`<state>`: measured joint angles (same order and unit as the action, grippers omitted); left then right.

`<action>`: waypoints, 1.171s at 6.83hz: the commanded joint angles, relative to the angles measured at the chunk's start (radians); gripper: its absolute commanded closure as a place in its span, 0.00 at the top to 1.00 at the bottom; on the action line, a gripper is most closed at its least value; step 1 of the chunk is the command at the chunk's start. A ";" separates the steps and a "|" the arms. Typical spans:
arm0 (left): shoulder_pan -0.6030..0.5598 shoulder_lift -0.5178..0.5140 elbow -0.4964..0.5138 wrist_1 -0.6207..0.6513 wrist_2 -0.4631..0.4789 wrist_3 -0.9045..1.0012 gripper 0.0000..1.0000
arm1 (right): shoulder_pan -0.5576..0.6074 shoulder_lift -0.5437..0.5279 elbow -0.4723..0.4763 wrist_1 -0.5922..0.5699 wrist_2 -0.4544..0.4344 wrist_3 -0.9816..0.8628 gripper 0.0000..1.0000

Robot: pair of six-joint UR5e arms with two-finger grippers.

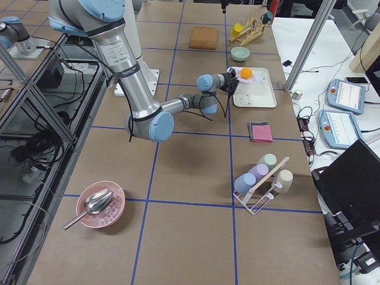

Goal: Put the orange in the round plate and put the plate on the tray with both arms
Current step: 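Slide the plate onto the bear tray with the right gripper while the left arm rests, then open the right gripper to release the plate rim on the tray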

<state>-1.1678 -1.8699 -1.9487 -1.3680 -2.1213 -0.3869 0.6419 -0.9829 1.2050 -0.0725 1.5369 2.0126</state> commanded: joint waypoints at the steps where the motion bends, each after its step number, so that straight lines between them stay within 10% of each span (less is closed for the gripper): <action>1: -0.001 0.000 0.002 0.000 0.000 0.000 0.98 | -0.002 0.070 -0.085 -0.009 -0.011 0.000 0.00; 7: 0.000 -0.002 -0.001 0.003 -0.002 -0.009 0.98 | -0.036 0.109 -0.160 -0.052 -0.060 -0.005 0.00; 8: -0.001 -0.002 -0.003 0.003 -0.002 -0.009 0.98 | -0.033 0.109 -0.157 -0.072 -0.060 -0.011 0.45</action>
<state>-1.1676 -1.8713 -1.9497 -1.3653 -2.1230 -0.3952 0.6085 -0.8748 1.0460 -0.1267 1.4812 2.0064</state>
